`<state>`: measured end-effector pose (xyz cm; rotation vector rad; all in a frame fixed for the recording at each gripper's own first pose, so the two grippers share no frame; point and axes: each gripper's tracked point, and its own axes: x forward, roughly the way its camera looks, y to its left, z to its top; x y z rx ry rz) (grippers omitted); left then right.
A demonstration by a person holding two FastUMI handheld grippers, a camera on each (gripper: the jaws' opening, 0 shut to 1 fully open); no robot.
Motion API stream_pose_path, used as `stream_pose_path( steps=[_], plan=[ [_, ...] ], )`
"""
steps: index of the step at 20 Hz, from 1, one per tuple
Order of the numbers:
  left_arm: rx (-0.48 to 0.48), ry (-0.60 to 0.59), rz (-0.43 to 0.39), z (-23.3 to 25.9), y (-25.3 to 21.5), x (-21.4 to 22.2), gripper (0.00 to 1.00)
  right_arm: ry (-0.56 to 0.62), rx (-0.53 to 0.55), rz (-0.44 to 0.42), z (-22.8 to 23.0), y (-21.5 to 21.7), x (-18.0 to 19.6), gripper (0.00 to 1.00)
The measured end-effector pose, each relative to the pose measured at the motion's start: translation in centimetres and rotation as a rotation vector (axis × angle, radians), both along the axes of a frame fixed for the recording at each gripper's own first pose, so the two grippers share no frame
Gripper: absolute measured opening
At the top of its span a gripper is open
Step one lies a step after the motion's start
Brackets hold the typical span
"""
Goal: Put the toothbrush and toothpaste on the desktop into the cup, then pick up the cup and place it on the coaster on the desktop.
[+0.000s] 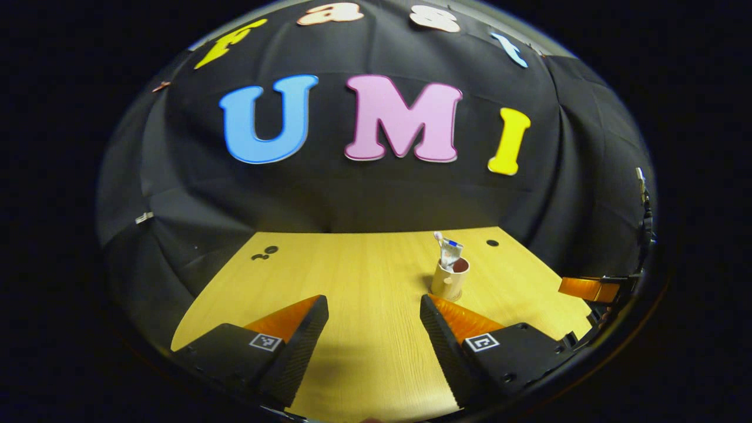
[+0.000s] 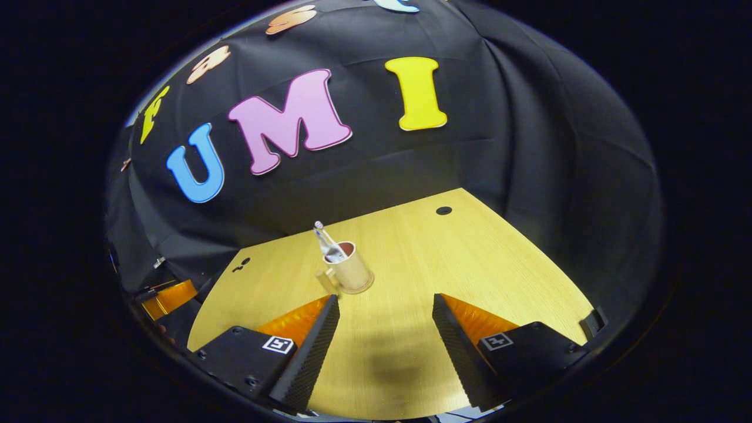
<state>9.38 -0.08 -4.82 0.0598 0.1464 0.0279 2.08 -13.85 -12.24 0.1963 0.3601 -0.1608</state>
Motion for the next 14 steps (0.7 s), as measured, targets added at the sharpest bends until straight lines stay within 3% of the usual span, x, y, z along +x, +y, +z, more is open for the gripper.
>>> stream_pose_path(
  steps=[7, 14],
  plan=[
    [-0.087, -0.026, 0.087, -1.1, 2.5, -8.8, 0.98, 0.036, -0.002, 0.082, 0.4, 6.1, -6.0, 0.98],
    [-0.062, -0.084, 0.037, -1.3, 1.0, -14.7, 0.98, 0.009, -0.024, 0.14, 0.9, 9.1, -11.5, 0.98]
  ],
)
